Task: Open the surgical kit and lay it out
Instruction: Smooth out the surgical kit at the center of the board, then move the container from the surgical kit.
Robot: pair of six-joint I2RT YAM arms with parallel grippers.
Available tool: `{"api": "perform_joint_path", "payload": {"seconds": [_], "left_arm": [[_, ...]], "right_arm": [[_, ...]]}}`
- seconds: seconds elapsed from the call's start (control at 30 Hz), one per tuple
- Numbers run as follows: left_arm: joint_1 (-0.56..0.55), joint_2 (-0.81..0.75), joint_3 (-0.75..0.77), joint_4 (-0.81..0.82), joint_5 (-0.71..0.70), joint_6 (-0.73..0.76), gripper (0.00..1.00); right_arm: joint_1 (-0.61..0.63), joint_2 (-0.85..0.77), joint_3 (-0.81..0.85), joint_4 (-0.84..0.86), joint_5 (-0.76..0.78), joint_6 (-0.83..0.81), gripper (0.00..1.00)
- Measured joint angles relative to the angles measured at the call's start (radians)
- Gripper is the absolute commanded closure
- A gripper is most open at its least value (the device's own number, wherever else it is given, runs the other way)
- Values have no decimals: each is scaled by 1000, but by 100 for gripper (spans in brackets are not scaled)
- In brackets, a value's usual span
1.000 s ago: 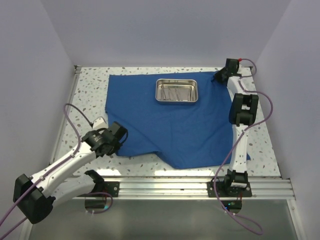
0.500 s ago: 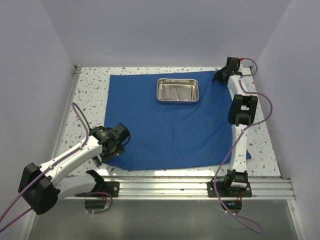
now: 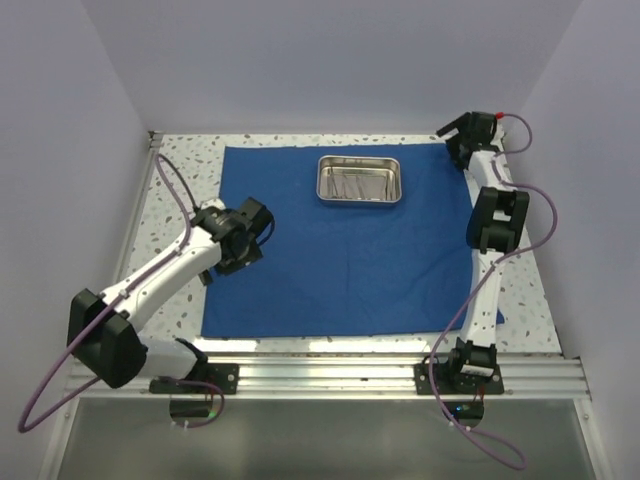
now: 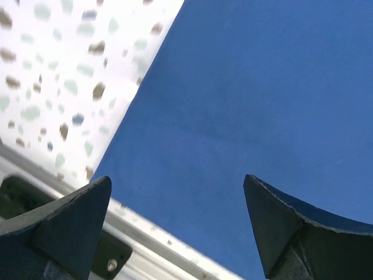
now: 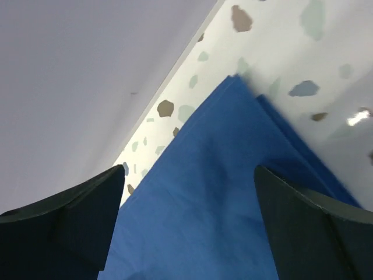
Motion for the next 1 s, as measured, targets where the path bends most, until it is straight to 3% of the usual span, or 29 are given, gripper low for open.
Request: {"api": "perform_joint_path", "payload": {"seconds": [0.17,0.37,0.67,0.83,1.0], "left_arm": [[85,105,117,158,-26,204,0],[232,220,153,439,46,462,0],[261,455,259,674,227,624,2],[261,525,405,746,355,692,4],[261,555,497,833,489,737,3]], "right_arm": [[-37,-85,-95,-51,51,-37,1],[-52,-246,-279,-106,80,-80,1],[-19,-647,-614,-114,51,-113,3],[90,-710,-585,-182,60,-168,9],[241,-634,-396,-386,67,-256,12]]}}
